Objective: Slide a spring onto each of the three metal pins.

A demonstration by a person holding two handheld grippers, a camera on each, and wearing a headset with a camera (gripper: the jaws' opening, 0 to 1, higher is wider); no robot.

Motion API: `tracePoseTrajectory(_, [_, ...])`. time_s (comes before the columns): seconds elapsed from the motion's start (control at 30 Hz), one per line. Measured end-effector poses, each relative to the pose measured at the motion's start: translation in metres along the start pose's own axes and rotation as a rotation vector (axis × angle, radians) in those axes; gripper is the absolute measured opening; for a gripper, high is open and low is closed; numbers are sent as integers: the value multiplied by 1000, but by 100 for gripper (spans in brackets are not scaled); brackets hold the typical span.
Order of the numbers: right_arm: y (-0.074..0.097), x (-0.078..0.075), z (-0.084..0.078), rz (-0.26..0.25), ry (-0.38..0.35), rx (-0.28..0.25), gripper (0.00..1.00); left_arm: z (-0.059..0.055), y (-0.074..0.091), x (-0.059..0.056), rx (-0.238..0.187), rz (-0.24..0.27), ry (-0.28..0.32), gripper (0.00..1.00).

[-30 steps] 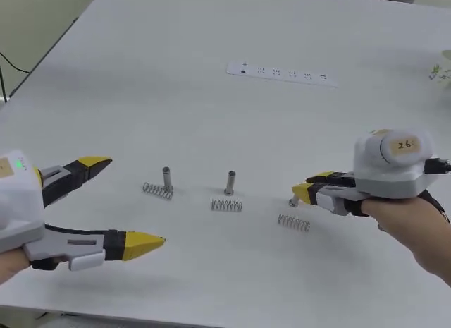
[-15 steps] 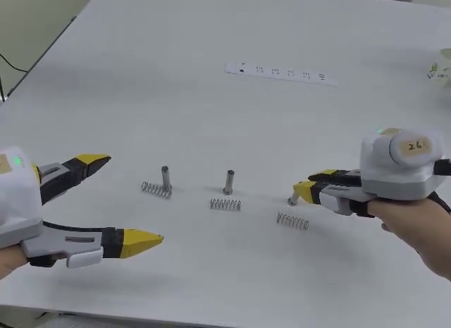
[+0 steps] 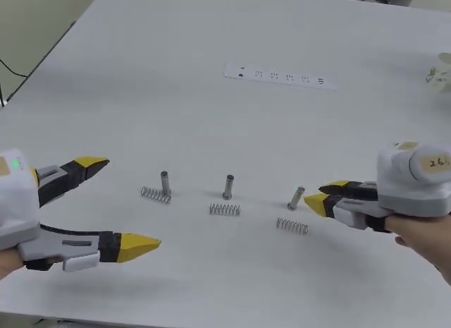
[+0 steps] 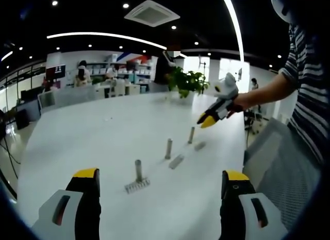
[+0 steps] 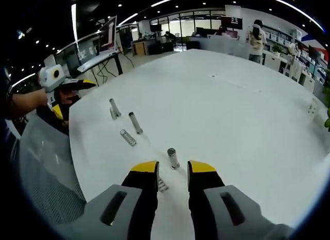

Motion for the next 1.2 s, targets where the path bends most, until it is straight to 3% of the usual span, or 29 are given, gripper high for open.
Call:
tracePoseTrajectory(0.37, [3,8,-5,57,102,14,20,1,0,1,8,-6,-3,95])
tracePoseTrajectory(0.77, [-3,29,-18,149,323,73,21,-1,2,-2,15,-4,1,94])
tracePoseTrajectory(1.07, [-13,30,-27,175,424,117,17,-4,3,-3,22,-1,8,94])
tracePoseTrajectory(1.2, [-16,34,-31,187,509,121,14,-6,4,-3,21,9,9,95])
Point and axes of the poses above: the centre of the closed fingertips' face, and the gripper's own axes: y roughly backward along the fingers, x roughly to its left, z roughly out of its top, the point moved 4 cm from there along y, roughly backward along the fingers, and after that the axes turned 10 degrees about -z, right-handed, at the moved point
